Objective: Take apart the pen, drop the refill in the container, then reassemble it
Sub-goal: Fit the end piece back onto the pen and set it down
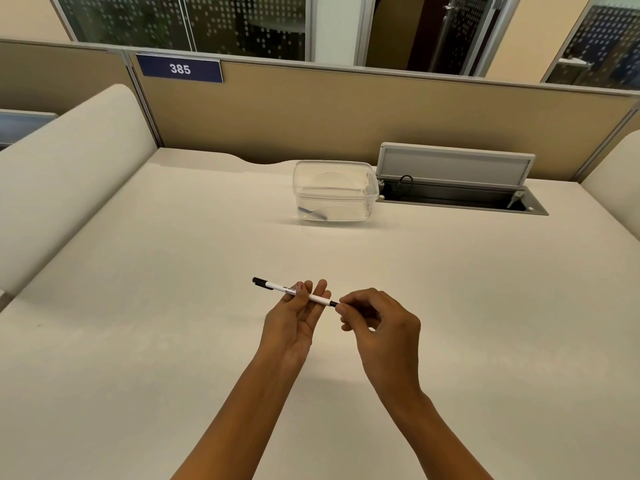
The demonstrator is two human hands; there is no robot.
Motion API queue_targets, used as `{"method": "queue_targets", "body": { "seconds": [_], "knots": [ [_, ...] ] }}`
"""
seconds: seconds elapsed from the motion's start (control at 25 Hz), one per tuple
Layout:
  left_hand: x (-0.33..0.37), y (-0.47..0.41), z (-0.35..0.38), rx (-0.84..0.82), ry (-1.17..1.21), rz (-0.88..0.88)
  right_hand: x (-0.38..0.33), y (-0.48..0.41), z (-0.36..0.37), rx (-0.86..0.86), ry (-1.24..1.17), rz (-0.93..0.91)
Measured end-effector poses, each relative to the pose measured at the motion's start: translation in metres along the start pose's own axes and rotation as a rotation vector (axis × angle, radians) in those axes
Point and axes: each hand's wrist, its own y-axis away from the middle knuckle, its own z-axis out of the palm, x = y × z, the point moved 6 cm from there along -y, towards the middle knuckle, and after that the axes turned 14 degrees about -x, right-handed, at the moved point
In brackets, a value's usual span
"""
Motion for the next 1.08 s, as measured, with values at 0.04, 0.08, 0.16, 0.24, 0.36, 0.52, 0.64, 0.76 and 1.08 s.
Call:
{"method": "queue_targets", "body": {
  "seconds": [0.04, 0.08, 0.16, 0.24, 0.36, 0.52, 0.64, 0.76, 1.08],
  "knots": [
    [-0.001, 0.000, 0.000, -0.003, -0.002, 0.001, 0.000, 0.000, 0.000, 0.003, 0.008, 0.000],
    [-0.002, 0.001, 0.000, -0.004, -0.004, 0.003, 0.000, 0.000, 0.001, 0.005, 0.027, -0.006],
    [-0.002, 0.001, -0.001, -0.002, -0.009, 0.006, 0.001, 0.001, 0.002, -0.006, 0.060, -0.023],
    [-0.002, 0.001, -0.002, 0.001, -0.004, 0.015, 0.002, 0.001, 0.004, -0.023, 0.081, -0.028],
    [-0.002, 0.001, -0.001, -0.010, -0.010, 0.026, 0.003, 0.002, 0.005, -0.021, 0.157, -0.026],
    [-0.004, 0.002, 0.001, -0.023, -0.010, 0.024, 0.002, 0.000, 0.002, 0.001, 0.189, -0.014],
    [-0.004, 0.001, 0.003, -0.024, -0.019, 0.022, 0.004, 0.003, 0.001, 0.003, 0.115, -0.009],
    [-0.004, 0.001, 0.004, -0.022, -0.035, 0.022, 0.005, 0.004, 0.003, -0.026, 0.091, -0.033],
    [-0.006, 0.003, 0.012, -0.033, -0.052, 0.046, 0.003, 0.004, -0.002, 0.046, 0.185, -0.011]
  ]
}}
